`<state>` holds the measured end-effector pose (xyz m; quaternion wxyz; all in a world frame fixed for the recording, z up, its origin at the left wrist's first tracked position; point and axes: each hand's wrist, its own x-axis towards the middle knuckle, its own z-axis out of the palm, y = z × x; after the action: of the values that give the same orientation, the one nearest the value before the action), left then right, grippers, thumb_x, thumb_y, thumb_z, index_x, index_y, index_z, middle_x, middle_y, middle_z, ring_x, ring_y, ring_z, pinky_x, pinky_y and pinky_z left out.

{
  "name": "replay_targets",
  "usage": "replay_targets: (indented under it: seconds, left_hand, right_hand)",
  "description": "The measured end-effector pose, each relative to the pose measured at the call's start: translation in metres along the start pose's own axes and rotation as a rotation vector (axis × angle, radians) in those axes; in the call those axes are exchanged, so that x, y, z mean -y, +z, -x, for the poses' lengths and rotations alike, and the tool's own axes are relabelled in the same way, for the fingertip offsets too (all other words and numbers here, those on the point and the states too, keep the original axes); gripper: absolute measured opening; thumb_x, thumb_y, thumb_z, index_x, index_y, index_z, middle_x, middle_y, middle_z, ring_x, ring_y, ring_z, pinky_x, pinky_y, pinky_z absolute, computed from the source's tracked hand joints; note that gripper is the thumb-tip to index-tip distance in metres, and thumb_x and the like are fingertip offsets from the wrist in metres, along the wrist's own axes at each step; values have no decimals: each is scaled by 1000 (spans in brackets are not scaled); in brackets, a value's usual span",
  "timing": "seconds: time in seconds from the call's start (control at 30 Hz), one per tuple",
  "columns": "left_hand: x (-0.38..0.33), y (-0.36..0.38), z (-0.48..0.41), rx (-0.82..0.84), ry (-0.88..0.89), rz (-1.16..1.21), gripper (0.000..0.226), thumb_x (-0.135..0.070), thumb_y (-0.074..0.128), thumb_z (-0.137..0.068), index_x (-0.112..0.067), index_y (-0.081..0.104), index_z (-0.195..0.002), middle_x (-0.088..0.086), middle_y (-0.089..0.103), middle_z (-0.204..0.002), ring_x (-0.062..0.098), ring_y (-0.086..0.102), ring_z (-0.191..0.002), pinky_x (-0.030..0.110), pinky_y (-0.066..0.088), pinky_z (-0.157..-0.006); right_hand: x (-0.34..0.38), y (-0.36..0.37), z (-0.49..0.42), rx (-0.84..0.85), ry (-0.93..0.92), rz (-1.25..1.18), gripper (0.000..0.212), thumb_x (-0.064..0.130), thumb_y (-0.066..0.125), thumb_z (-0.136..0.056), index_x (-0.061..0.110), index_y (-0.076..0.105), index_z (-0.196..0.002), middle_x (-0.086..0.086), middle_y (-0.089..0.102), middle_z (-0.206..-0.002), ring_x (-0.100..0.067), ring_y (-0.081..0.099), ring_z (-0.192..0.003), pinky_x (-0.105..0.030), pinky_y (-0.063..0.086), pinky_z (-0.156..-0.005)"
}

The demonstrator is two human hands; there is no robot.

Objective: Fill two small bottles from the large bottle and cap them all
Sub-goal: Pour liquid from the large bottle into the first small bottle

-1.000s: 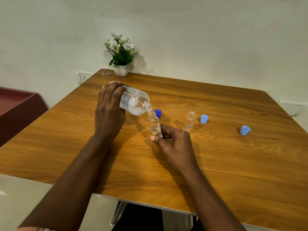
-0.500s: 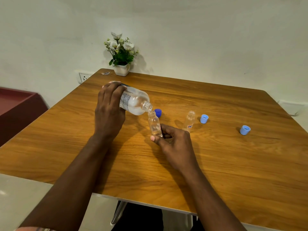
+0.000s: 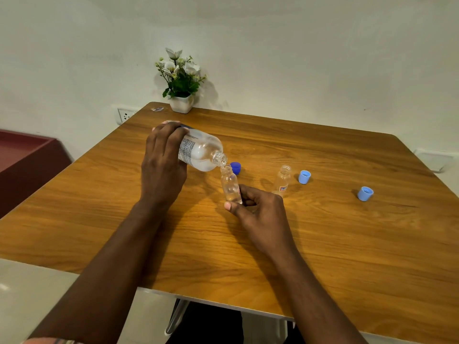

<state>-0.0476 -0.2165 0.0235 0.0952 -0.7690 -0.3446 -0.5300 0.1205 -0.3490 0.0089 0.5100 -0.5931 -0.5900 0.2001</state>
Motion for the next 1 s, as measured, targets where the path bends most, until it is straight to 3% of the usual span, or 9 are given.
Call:
replay_targets:
  seconds: [0.23, 0.4, 0.57, 0.83, 1.0]
  left_hand:
    - [0, -1, -1, 1, -3, 4, 48, 7, 68, -79, -5, 48, -122, 22, 56, -126, 34, 43, -123, 55, 44, -98]
    - [0, 0, 0, 5, -7, 10, 50, 7, 69, -79, -5, 48, -123, 21, 55, -127, 33, 43, -124, 55, 44, -98]
    - [0, 0, 0, 1, -4, 6, 47, 6, 68, -81, -5, 48, -122, 21, 56, -127, 34, 44, -124, 54, 43, -100]
    - [1, 0, 0, 7, -4, -1, 46, 5, 67, -81, -5, 48, -122, 21, 56, -127, 36, 46, -124, 55, 41, -100]
    - [2, 1, 0, 8, -2, -1, 49, 5, 68, -81, -6, 46, -123, 21, 56, -127, 35, 45, -124, 56, 42, -99]
  right_hand:
    - [-1, 0, 0, -4, -5, 2, 23, 26, 71, -79, 28, 74, -102, 13, 76, -86, -7, 69, -79, -41, 54, -76]
    - [0, 1, 0, -6, -10, 8, 28, 28, 71, -78, 33, 71, -106, 21, 74, -89, -2, 69, -80, -37, 55, -77]
    - [0, 1, -1, -8, -15, 11, 31, 28, 71, -79, 37, 65, -108, 15, 75, -88, -7, 69, -80, -41, 55, -76]
    - [-1, 1, 0, -13, 6, 19, 28, 28, 72, -78, 29, 73, -106, 20, 74, -89, -1, 68, -80, -35, 55, -77]
    - [0, 1, 0, -11, 8, 24, 26, 29, 71, -79, 29, 73, -104, 14, 75, -88, -4, 69, -79, -40, 55, -76]
